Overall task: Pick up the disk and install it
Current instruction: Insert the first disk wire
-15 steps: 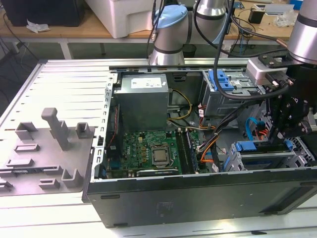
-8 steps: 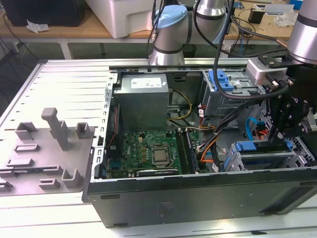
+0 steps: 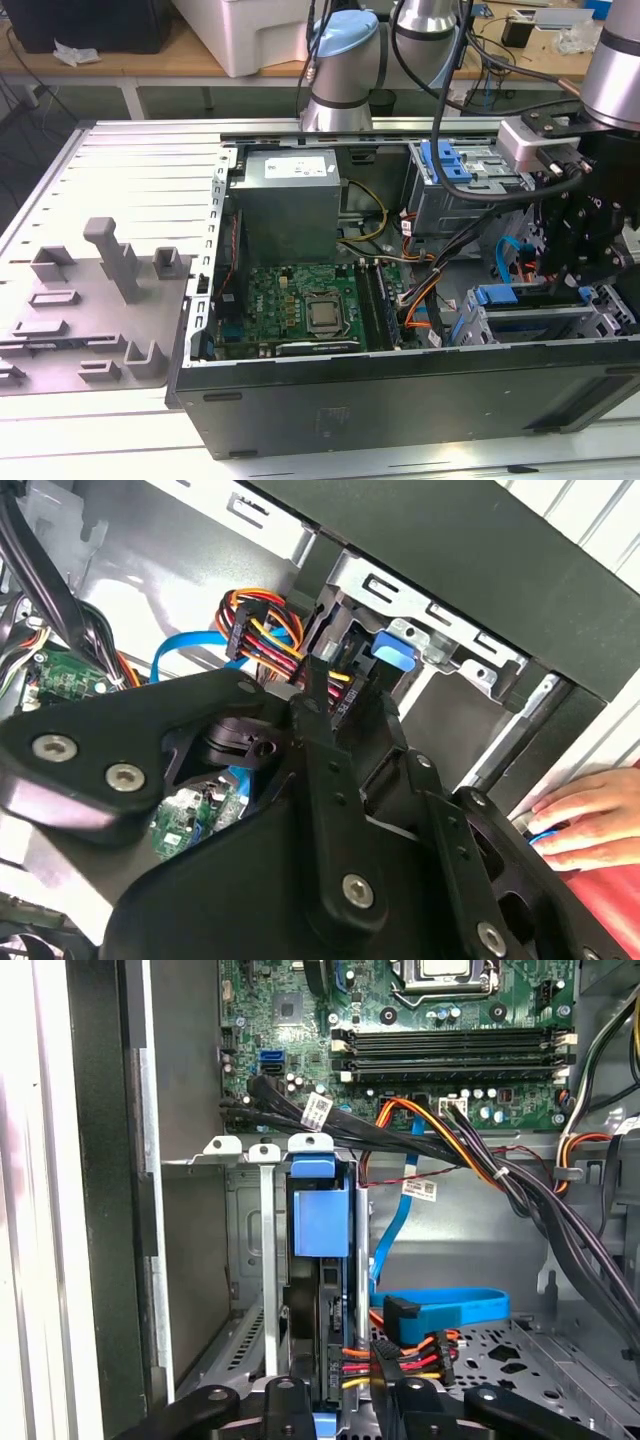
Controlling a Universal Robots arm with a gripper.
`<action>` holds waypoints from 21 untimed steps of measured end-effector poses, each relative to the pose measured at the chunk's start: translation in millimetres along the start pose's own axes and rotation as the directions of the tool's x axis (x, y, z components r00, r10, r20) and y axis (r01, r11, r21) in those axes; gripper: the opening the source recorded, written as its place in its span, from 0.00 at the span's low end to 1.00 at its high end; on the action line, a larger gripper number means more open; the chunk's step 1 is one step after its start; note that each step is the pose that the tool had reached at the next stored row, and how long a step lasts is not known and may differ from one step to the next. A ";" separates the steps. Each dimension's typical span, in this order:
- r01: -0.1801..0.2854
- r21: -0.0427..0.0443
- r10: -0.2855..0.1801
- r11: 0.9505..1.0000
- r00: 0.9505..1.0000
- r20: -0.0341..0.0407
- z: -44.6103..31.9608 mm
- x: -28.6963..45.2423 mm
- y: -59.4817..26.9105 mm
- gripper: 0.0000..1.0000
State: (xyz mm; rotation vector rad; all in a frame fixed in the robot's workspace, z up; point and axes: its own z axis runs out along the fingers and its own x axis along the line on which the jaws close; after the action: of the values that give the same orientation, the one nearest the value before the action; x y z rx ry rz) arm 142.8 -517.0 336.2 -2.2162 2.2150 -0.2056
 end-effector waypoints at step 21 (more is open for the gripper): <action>0.000 0.003 0.000 1.000 1.000 0.000 -30.3 1.8 2.5 0.36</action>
State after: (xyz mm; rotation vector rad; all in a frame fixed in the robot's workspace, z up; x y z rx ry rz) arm 137.5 -516.0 366.2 -2.2144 2.2135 -0.2093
